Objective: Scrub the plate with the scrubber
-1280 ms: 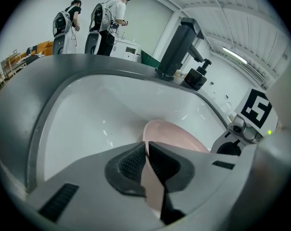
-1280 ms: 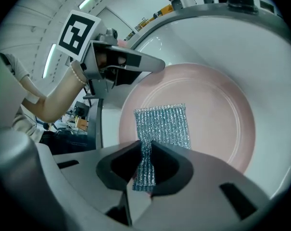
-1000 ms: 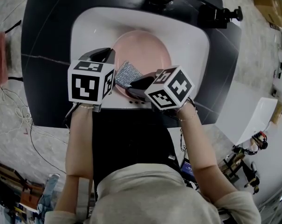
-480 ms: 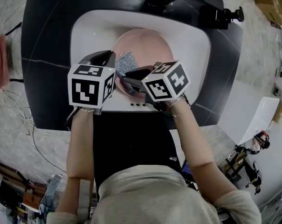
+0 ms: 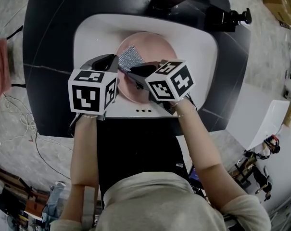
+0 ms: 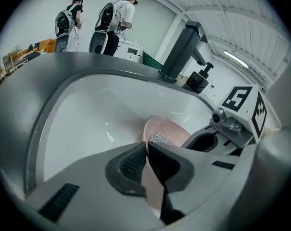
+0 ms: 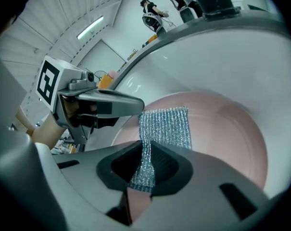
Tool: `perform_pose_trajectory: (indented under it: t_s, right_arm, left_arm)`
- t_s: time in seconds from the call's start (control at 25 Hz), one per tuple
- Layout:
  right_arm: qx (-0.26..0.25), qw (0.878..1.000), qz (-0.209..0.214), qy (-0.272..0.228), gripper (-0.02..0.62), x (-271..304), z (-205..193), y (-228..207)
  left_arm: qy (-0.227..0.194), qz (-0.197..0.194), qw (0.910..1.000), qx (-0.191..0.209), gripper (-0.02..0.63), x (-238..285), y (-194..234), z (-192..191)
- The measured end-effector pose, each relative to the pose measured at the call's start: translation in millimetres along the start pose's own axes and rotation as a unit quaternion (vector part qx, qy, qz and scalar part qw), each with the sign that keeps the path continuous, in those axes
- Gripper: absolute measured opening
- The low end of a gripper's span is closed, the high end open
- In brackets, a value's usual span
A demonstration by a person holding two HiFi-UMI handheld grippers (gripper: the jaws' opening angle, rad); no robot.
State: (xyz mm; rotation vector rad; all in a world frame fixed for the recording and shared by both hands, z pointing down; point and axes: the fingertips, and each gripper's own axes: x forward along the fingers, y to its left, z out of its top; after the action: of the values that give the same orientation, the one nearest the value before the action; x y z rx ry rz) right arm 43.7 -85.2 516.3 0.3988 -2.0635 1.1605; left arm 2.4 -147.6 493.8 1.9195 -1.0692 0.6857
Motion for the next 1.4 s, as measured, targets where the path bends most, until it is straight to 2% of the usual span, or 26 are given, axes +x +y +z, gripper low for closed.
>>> perform_pose_trajectory:
  t_s: [0.28,0.6,0.92,1.16,1.4]
  right_arm:
    - [-0.051,0.998,-0.048,0.009,0.067,-3,11,-24]
    - [-0.067,0.993,-0.092,0.022,0.067,-10,7,-58]
    - [-0.038,0.993,-0.105,0.033,0.067,-26,-9,-86]
    - [-0.021,0.990,-0.132,0.051,0.069,-39,-26,-96]
    - [-0.012,0.988,-0.137,0.065,0.067,-42,-33,-93]
  left_arm:
    - [-0.001,-0.003,1.0000,0.001,0.032,0,0,1]
    - [-0.001,-0.003,1.0000,0.006,0.032,-2,-1,0]
    - [-0.001,0.003,1.0000,0.006,0.032,-2,1,-1]
    - [-0.030,-0.015,0.9993,-0.015,0.018,-7,-3,13]
    - [-0.005,0.002,1.0000,0.000,0.018,-1,1,2]
